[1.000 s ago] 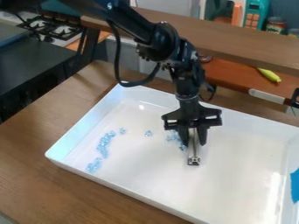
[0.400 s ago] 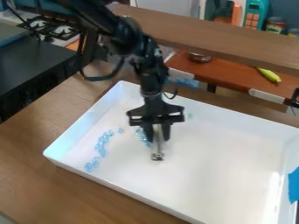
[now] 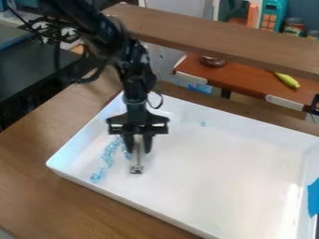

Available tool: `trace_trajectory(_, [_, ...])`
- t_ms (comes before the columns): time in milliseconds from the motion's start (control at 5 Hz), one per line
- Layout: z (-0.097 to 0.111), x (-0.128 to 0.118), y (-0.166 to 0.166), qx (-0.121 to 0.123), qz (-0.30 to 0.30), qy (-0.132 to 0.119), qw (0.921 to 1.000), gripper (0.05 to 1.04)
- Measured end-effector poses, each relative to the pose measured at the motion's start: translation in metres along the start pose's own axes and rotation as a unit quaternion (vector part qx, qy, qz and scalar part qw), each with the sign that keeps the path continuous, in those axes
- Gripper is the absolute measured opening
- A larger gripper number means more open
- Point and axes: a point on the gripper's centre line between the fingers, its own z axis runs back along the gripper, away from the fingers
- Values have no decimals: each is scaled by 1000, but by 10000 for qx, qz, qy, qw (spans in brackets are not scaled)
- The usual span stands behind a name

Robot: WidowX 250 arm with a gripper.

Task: Sweep into pile

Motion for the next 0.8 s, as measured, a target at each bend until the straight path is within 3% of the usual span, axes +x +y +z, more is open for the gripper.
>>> trace_trajectory(200, [7,-4,24,357,-178,-158,9991,380])
trace_trajectory(400, [8,-7,35,512,-283,-153,9982,380])
trace_trajectory(600, [28,-10,16,30,-318,-282,9991,380])
trace_trajectory(800, [43,-16,-30,-609,-451,-199,9969,380])
